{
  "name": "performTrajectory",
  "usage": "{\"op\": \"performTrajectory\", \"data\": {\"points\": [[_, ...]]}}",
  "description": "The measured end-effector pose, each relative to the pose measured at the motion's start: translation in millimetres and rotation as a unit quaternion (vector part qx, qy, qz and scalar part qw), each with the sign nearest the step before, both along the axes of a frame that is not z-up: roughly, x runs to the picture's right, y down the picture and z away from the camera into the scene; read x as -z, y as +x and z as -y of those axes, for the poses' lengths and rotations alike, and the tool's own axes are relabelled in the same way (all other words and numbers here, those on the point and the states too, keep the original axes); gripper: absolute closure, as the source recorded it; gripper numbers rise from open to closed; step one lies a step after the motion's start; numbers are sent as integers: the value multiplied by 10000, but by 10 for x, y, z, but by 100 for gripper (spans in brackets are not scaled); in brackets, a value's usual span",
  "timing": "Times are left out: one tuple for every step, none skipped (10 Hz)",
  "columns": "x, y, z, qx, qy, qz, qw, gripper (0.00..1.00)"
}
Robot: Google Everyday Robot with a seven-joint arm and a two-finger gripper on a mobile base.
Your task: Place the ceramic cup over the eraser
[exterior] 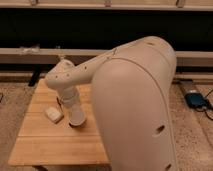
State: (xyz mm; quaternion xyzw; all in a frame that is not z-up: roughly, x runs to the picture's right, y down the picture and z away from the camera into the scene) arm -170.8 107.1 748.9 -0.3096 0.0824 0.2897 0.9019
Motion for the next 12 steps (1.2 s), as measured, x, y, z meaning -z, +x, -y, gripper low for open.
{"op": "performTrajectory", "data": {"points": [[43, -20, -3, -55, -24, 108, 9999, 20], [85, -39, 0, -90, -42, 190, 9998, 20], [143, -71, 1, -115, -71, 296, 9995, 20], [232, -105, 23, -138, -86, 420, 9990, 20], [322, -115, 72, -161, -70, 513, 9985, 20], [385, -114, 102, -172, -55, 562, 9983, 20], [465, -112, 142, -188, -14, 609, 9980, 20], [558, -61, 220, -237, 71, 626, 9977, 20], [630, 47, 314, -329, 163, 595, 9976, 20], [676, 239, 404, -461, 260, 541, 9971, 20], [690, 429, 458, -565, 322, 466, 9968, 20], [692, 457, 464, -582, 330, 458, 9967, 20]]}}
